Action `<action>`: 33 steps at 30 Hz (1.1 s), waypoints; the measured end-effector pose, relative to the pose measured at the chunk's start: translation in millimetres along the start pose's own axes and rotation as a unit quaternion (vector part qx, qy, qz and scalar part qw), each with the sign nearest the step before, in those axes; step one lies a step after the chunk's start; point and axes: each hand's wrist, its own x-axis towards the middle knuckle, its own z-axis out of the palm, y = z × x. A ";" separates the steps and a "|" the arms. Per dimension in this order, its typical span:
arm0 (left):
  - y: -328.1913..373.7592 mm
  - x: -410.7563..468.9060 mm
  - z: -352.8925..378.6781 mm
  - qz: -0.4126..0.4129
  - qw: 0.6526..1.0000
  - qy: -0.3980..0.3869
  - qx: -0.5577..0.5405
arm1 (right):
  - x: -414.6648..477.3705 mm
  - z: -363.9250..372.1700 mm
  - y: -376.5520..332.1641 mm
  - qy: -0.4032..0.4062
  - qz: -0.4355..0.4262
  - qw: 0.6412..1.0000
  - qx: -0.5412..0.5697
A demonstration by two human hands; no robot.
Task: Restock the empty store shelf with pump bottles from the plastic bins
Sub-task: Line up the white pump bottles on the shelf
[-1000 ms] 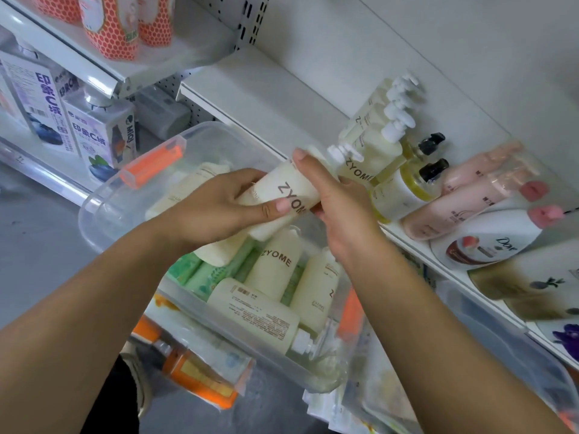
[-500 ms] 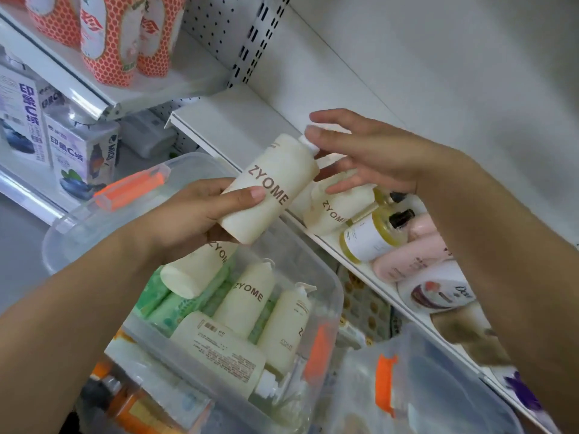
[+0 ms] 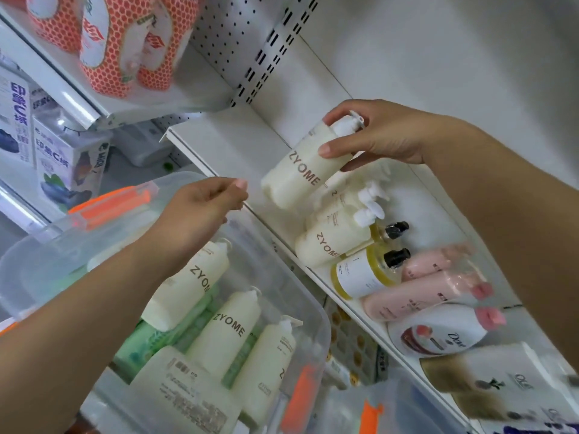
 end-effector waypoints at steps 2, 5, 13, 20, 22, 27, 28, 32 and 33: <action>-1.8 4.5 -1.3 0.004 0.999 0.018 0.042 | 11.7 -8.6 13.1 0.046 0.012 0.998 -0.034; -6.4 7.5 1.7 0.046 0.986 0.033 0.155 | 36.3 -16.6 38.6 0.117 0.022 0.990 -0.080; -39.7 9.1 10.4 0.130 0.866 -0.047 0.481 | 104.6 -13.6 80.6 0.176 0.069 0.963 -0.190; -44.0 13.9 15.7 0.133 0.845 -0.040 0.517 | 146.9 -15.7 105.6 0.165 0.130 0.953 -0.216; -44.8 14.9 16.9 0.133 0.836 -0.035 0.531 | 148.2 -19.0 108.8 0.160 0.152 0.953 -0.206; -44.2 17.2 21.7 0.118 0.834 -0.026 0.539 | 140.8 -15.9 113.0 0.171 0.139 0.946 -0.238; -43.9 16.1 23.1 0.115 0.833 -0.024 0.541 | 140.4 -15.6 114.0 0.172 0.127 0.946 -0.243; -44.6 15.6 26.1 0.104 0.838 -0.022 0.536 | 138.5 -17.1 119.8 0.175 0.109 0.938 -0.280; -45.1 17.1 26.4 0.104 0.840 -0.020 0.532 | 137.8 -17.3 121.3 0.174 0.110 0.938 -0.280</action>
